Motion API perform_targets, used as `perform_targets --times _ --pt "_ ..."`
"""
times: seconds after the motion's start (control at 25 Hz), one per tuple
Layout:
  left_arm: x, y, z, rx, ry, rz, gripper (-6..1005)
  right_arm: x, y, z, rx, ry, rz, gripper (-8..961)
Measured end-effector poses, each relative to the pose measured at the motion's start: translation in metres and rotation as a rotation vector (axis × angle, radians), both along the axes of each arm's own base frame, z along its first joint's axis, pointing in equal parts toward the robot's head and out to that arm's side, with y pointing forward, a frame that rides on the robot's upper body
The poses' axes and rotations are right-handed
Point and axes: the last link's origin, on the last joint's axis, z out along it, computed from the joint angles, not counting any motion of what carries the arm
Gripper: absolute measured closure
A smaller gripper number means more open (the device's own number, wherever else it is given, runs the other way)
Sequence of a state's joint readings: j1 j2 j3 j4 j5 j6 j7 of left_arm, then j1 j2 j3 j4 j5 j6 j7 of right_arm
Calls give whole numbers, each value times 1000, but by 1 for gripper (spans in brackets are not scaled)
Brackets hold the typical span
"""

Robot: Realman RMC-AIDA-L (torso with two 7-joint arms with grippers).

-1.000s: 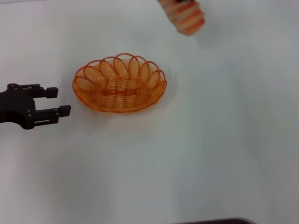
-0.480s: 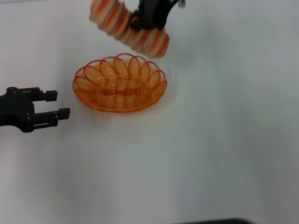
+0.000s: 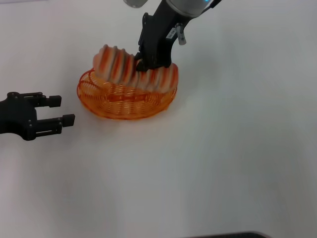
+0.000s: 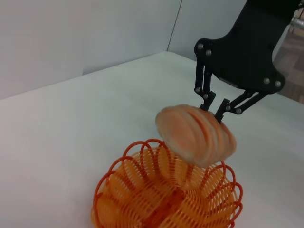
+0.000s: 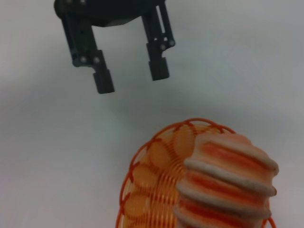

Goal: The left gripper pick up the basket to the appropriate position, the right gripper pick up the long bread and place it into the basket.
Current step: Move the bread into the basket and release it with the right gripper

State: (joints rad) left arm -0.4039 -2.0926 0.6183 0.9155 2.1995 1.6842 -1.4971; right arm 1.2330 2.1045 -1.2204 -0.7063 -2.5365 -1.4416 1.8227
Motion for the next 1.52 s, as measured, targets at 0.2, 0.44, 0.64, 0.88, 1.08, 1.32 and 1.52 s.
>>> perform_targets --times 0.2,0.44,0.64,0.88,1.08,1.32,1.52 --pt "0 0 0 1 -3 1 353 -2 -2 -8 -31 -24 37 825" --pt "-1 -1 0 5 -10 7 353 -1 -5 -17 -66 -49 64 820" --pt "-1 -1 0 8 -18 14 353 -1 -8 -23 -77 -63 86 815" --pt "-1 -1 -1 4 -24 23 353 -1 -7 -24 -75 -67 105 810" --pt "0 -2 -2 2 -26 25 355 -2 -7 -25 -78 -69 117 806" --pt "0 -2 -2 1 -28 27 357 -3 -6 -26 -70 -71 121 649" --pt "-1 -2 -2 0 -29 28 357 -3 -7 -27 -71 -73 121 517"
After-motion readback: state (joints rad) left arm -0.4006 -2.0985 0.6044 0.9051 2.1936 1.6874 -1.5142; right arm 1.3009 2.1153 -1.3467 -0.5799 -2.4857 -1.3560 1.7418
